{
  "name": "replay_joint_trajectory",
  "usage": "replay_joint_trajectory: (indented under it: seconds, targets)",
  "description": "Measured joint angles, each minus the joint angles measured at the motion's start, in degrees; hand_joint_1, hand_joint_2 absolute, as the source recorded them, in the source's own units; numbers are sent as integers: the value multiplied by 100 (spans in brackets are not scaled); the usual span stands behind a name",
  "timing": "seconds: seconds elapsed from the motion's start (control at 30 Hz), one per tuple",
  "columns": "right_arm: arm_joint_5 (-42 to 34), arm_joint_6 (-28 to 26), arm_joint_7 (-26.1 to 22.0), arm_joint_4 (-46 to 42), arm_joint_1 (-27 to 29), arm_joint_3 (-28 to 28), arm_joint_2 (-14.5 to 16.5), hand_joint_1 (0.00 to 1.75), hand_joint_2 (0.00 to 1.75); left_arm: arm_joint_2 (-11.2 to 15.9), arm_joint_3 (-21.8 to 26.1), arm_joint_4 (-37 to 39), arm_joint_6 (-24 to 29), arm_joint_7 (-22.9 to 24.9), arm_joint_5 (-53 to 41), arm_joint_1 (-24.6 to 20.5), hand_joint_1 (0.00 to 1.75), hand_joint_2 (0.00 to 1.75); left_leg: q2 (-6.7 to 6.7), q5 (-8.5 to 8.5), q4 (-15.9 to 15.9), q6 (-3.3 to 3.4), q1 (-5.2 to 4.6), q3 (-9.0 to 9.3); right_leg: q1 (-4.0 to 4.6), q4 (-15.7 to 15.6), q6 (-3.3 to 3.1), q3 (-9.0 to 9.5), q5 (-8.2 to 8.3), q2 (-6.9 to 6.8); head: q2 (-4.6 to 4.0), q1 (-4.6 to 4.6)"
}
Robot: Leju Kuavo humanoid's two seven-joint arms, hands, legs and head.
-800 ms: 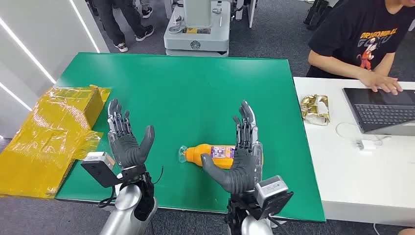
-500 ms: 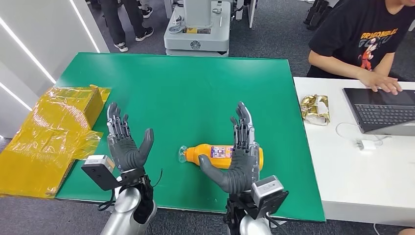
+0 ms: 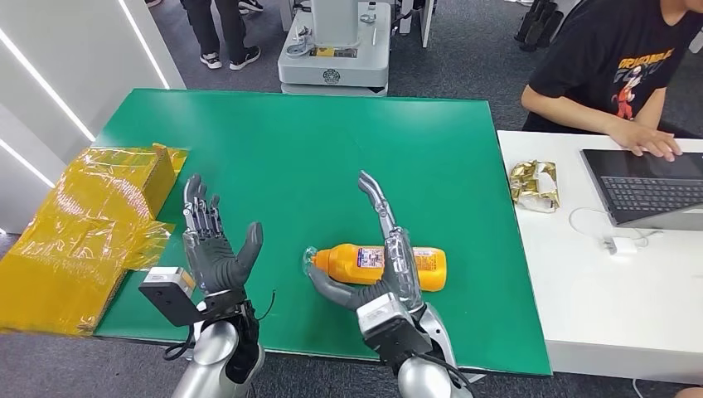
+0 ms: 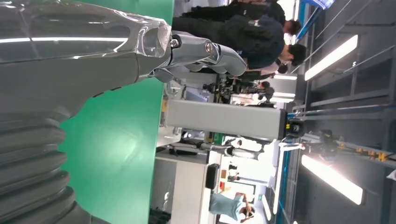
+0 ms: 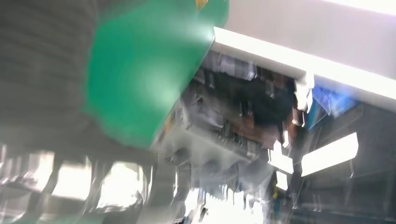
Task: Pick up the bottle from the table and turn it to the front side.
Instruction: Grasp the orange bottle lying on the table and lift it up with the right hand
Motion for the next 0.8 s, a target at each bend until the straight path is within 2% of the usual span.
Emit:
replay_joint_trajectory:
  seconds: [0.1, 0.27, 0.43, 0.5, 0.67, 0.8]
  targets:
    - [344, 62, 198, 33, -78, -37, -56, 0, 175, -16, 2, 0, -44, 20, -15, 2, 0, 175, 0, 0, 0, 0, 0, 0, 0, 0, 0, -1, 0, 1, 0, -1]
    - [1781, 196, 938, 42, -192, -184, -261, 0, 175, -38, 14, -5, -236, 148, -68, -8, 0, 175, -2, 0, 1, 0, 0, 0, 0, -1, 0, 0, 0, -2, 0, -1]
    - [2752, 360, 1487, 34, -272, -311, -510, 0, 175, -70, 33, -31, -339, 215, -99, -16, 0, 175, -1, 0, 2, 0, -2, 0, -2, -1, 1, 0, 1, -1, 0, 0]
    - [3160, 635, 1750, 51, -335, -338, -595, 0, 175, -78, 34, -40, -401, 244, -121, -15, 0, 175, -1, 0, 2, 0, -1, 0, -2, -1, 1, 0, 1, -1, 0, 0]
    - [3934, 1776, 2172, 315, -618, -360, -885, 0, 175, -117, 34, -99, -585, 370, -204, -11, 0, 175, -3, 0, 2, 0, -1, 0, -1, -1, 1, 1, 1, -2, 0, 0]
    - [4251, 2065, 2237, 643, -823, -350, -1072, 0, 175, -148, 34, -161, -646, 440, -232, -11, 0, 175, -3, 0, 3, 0, -1, 0, -2, -1, 2, 1, 2, -2, 0, 0]
